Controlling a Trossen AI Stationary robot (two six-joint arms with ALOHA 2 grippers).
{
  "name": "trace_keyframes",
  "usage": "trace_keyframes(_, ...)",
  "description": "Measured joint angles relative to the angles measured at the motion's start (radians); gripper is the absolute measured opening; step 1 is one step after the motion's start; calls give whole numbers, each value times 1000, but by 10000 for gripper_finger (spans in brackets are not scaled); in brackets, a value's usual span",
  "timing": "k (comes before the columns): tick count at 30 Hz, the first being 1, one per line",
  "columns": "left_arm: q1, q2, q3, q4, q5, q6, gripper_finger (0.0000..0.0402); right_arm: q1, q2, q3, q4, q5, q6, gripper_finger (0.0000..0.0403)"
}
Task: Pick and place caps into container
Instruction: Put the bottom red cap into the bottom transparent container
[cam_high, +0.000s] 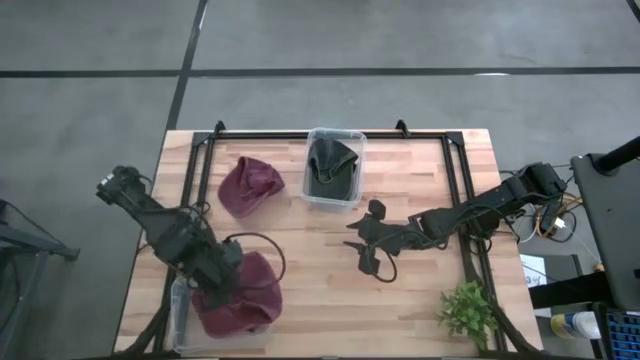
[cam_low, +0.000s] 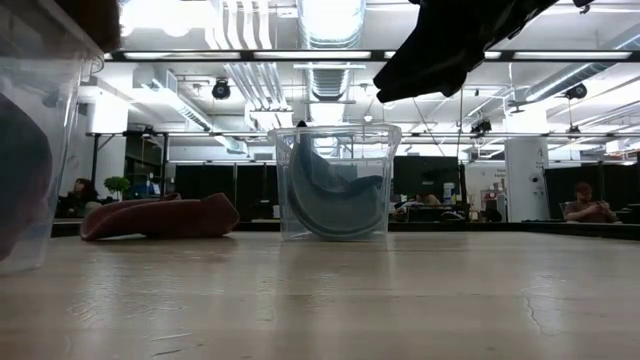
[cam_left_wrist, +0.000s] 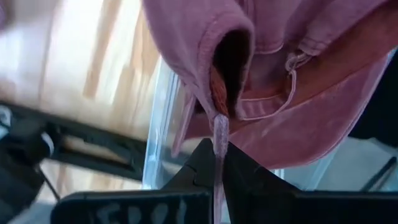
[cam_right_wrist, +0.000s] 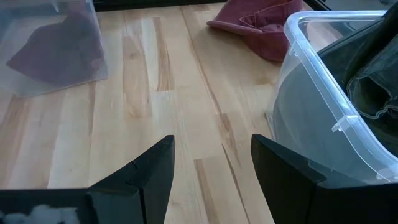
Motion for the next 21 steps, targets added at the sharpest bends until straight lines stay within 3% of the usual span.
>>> trace_keyframes(5,-4,4,-82,0,113,-51,11,1,0,0,1,0,19,208)
trace_keyframes(14,-3,4,-184,8,135,-19,10,1,0,0,2,-1,19,208)
trace_keyframes(21,-3,4,-216,109,147,-21,13,1,0,0,2,-1,19,208)
